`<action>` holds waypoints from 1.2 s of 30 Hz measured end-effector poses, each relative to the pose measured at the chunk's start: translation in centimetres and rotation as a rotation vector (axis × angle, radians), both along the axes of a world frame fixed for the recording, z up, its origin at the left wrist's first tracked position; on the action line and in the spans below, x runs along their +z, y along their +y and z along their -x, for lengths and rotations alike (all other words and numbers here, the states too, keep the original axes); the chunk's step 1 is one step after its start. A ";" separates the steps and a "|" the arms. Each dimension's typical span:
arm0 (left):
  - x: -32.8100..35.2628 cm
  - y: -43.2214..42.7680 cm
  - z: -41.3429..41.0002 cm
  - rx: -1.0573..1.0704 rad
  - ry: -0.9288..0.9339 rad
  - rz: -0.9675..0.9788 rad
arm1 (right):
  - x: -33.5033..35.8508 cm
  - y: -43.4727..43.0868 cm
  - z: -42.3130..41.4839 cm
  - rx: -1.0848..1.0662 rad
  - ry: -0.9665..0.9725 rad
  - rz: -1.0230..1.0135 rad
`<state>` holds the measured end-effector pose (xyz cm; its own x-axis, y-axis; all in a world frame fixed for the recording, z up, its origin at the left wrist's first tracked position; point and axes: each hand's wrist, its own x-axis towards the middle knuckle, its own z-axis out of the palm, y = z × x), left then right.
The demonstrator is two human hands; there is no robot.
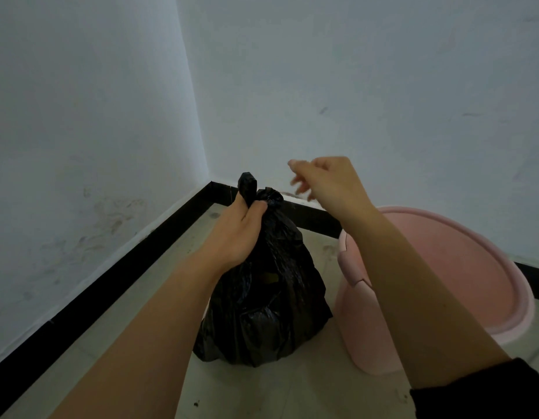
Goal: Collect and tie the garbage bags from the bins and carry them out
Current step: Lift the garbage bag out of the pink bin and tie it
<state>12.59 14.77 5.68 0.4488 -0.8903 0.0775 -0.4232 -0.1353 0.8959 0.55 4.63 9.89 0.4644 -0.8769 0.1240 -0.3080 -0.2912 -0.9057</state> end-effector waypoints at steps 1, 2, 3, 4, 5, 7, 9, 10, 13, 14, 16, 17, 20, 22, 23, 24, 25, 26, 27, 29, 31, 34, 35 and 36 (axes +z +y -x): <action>-0.1 -0.1 -0.1 -0.002 0.013 0.010 | -0.5 -0.1 0.0 -0.030 0.104 0.016; -0.2 -0.2 -0.1 -0.005 0.022 0.020 | -1.0 0.0 0.0 -0.022 0.197 0.007; -0.3 -0.3 -0.2 -0.009 0.025 0.027 | -1.4 0.1 -0.2 0.008 0.260 -0.029; -0.3 -0.4 -0.2 -0.016 0.023 0.030 | -1.8 0.2 -0.3 0.047 0.293 -0.086; -0.4 -0.5 -0.2 -0.026 0.017 0.029 | -2.1 0.4 -0.5 0.083 0.295 -0.154; -0.5 -0.7 -0.2 -0.041 0.015 0.023 | -2.5 0.4 -0.9 0.126 0.230 -0.276; -0.6 -0.8 -0.2 -0.052 0.025 0.024 | -2.9 0.3 -1.2 0.160 0.163 -0.304; -0.5 -0.9 -0.2 -0.056 0.034 0.025 | -3.0 0.2 -1.2 0.178 0.155 -0.275; -0.6 -0.7 -0.5 -0.065 0.103 0.011 | -3.3 -0.1 -1.4 0.182 0.116 -0.211; -0.7 -0.7 -0.6 -0.063 0.140 0.001 | -3.4 -0.3 -1.4 0.139 0.063 -0.227; -0.9 -0.7 -0.9 -0.041 0.202 -0.022 | -3.7 -0.7 -1.3 0.035 0.009 -0.198; -1.0 -0.7 -1.0 -0.026 0.250 -0.028 | -3.8 -0.8 -1.2 -0.011 0.004 -0.172; -1.2 -0.4 -1.5 -0.059 0.490 -0.023 | -3.5 -1.1 -0.9 -0.058 -0.050 -0.174; -1.4 -0.3 -2.1 -0.110 0.562 -0.009 | -3.0 -1.2 -0.5 -0.015 -0.005 -0.243; -1.6 -0.2 -2.4 -0.117 0.564 -0.003 | -2.8 -1.2 -0.3 0.031 0.055 -0.284; -1.8 -0.2 -2.7 -0.111 0.560 0.001 | -2.8 -1.1 -0.2 0.101 0.130 -0.324; -1.9 -0.1 -3.0 -0.103 0.551 0.007 | -2.7 -1.0 0.0 0.176 0.210 -0.358; -1.9 0.0 -3.1 -0.104 0.541 0.014 | -2.8 -0.8 0.1 0.248 0.287 -0.381; -2.0 0.1 -3.2 -0.112 0.529 0.020 | -2.9 -0.6 0.1 0.309 0.358 -0.389; -2.0 0.2 -3.2 -0.113 0.512 0.030 | -3.7 -0.4 0.0 0.395 0.466 -0.350; -1.9 0.2 -3.3 -0.080 0.482 0.026 | -4.4 -0.4 -0.3 0.412 0.487 -0.274; -1.7 0.2 -3.8 -0.042 0.378 -0.011 | -5.6 -0.9 -0.7 0.290 0.360 -0.099; -1.7 0.3 -3.9 -0.045 0.336 -0.024 | -6.2 -1.2 -0.9 0.256 0.311 -0.063; -1.5 0.3 -3.9 -0.054 0.302 -0.034 | -6.6 -1.3 -1.0 0.258 0.278 -0.039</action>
<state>16.53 15.10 4.13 0.3989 -0.9133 -0.0823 -0.1458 -0.1518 0.9776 1.57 3.31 3.28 0.6820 -0.7281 -0.0689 -0.4643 -0.3582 -0.8100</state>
